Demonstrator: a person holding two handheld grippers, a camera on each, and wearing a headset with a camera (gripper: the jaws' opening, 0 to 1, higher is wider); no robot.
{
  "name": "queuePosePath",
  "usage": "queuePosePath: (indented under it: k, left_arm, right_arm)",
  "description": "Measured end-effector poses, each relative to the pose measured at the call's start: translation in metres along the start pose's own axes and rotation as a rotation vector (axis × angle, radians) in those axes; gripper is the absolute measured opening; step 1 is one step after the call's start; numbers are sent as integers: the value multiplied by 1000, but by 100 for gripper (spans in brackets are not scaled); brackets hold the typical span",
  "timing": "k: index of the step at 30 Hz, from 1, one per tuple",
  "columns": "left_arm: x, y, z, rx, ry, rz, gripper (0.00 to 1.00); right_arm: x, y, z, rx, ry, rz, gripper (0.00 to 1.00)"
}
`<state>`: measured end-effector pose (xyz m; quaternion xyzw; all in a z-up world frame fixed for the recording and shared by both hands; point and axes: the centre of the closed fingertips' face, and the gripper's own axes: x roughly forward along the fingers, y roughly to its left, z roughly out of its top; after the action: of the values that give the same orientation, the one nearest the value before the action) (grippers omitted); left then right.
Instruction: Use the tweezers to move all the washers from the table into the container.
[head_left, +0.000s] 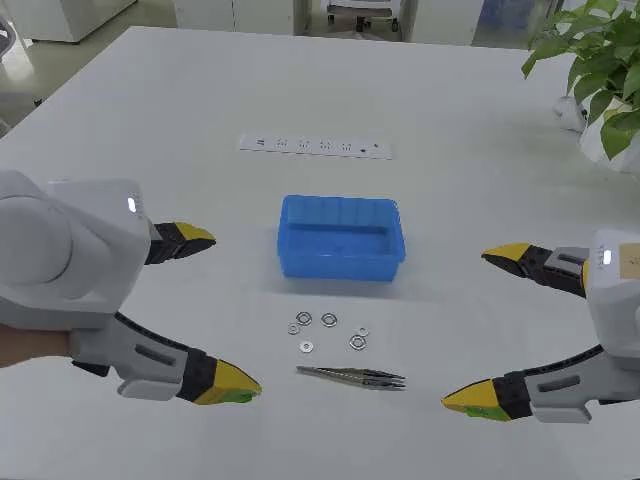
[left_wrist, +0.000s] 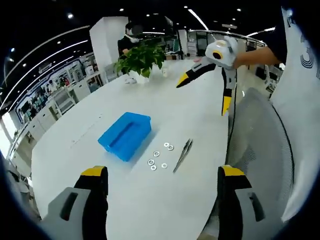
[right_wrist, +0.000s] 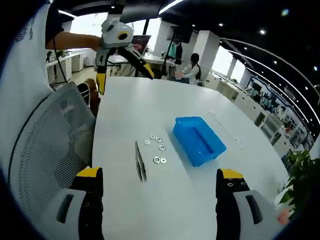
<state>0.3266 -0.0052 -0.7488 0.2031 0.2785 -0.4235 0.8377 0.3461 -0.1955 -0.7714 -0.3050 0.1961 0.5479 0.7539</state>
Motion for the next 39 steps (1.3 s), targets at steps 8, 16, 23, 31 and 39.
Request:
queuePosePath:
  k: [8,16,23,31,39]
  left_arm:
    - [2,-8,0,26,25,-9,98]
    - [-2,-5,8,32,6,5,98]
    - [-3,-1,10,38,1,17,99]
    - [-5,5,8,34,4,33,99]
    - [-6,11,8,21,3,37,99]
  right_arm:
    - [-2,-2,-1,10,-3,-8,94]
    - [-1,-2,-3,18,0,-6,94]
    - [-2,-5,1,17,-6,-12,94]
    - [2,-7,-3,25,9,-14,93]
    - [1,-11,-2,36,4,-14,93]
